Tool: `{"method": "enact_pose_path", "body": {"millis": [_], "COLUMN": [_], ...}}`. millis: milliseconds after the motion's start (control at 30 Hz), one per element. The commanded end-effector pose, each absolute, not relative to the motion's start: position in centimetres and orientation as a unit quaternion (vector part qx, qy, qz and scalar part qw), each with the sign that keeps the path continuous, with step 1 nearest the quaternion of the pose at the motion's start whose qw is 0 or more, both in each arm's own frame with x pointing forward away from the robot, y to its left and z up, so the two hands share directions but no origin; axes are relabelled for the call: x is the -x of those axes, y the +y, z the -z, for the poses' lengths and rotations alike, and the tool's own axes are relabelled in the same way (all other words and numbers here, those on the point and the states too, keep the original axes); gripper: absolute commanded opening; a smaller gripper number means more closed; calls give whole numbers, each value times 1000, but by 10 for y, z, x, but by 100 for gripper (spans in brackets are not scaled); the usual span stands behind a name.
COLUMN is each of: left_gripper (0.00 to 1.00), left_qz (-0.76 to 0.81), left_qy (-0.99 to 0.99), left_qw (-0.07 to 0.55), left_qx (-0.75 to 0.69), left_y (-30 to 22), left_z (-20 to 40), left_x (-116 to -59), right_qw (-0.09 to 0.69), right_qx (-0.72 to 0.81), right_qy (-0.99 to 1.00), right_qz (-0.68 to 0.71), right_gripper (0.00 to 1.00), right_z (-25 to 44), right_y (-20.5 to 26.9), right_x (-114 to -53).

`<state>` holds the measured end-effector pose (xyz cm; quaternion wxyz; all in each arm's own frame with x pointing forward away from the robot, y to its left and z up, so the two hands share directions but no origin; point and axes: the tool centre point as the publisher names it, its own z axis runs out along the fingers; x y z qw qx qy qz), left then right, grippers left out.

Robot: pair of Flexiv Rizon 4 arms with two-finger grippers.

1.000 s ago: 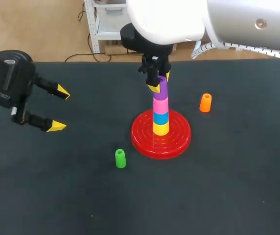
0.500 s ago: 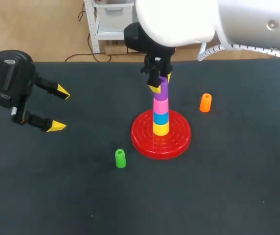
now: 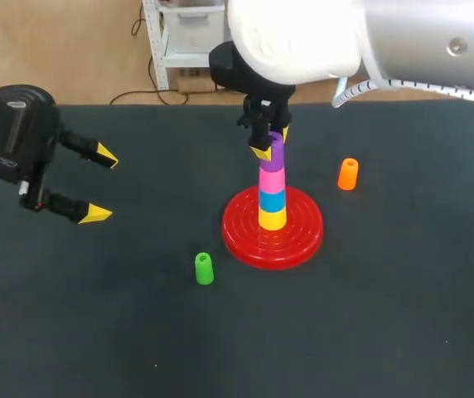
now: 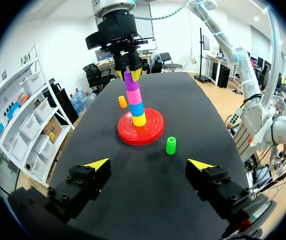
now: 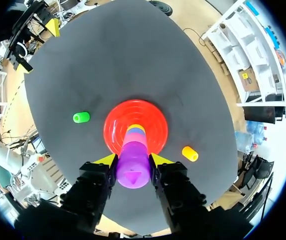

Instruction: Pick up and stack the cylinders on the red base in this order: pink,purple,orange,green

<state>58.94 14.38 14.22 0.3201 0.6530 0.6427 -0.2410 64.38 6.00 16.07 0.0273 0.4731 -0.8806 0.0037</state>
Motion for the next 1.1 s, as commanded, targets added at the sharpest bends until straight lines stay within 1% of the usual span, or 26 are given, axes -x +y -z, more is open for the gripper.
{"method": "enact_pose_path", "body": {"millis": [33,200,667,700,733,767,1100], "left_gripper": [100,100,100,100,100,100,100], "left_qz": [241,241,241,241,241,241,241], "left_qy": [642,642,642,642,642,642,642], "left_qw": [321,321,321,321,321,321,321], "left_qx": [-653,-653,-653,-653,-653,-653,-653], "left_y": [144,144,144,144,144,144,144], "left_z": [-141,-141,-141,-141,-141,-141,-141], "left_x": [-591,-591,-591,-591,-591,-591,-591], "right_qw": [33,40,34,32,29,29,1], "right_qx": [-470,-469,-469,-469,-463,-464,-462], "right_qy": [-882,-882,-882,-882,-885,-885,-887], "right_qz": [9,28,26,24,20,19,17], "right_gripper": [0,0,0,4,87,100,100], "right_z": [-149,-146,-150,-150,-150,-151,-165], "right_y": [56,54,54,55,55,55,53], "right_x": [-648,-652,-650,-649,-648,-648,-644]}}
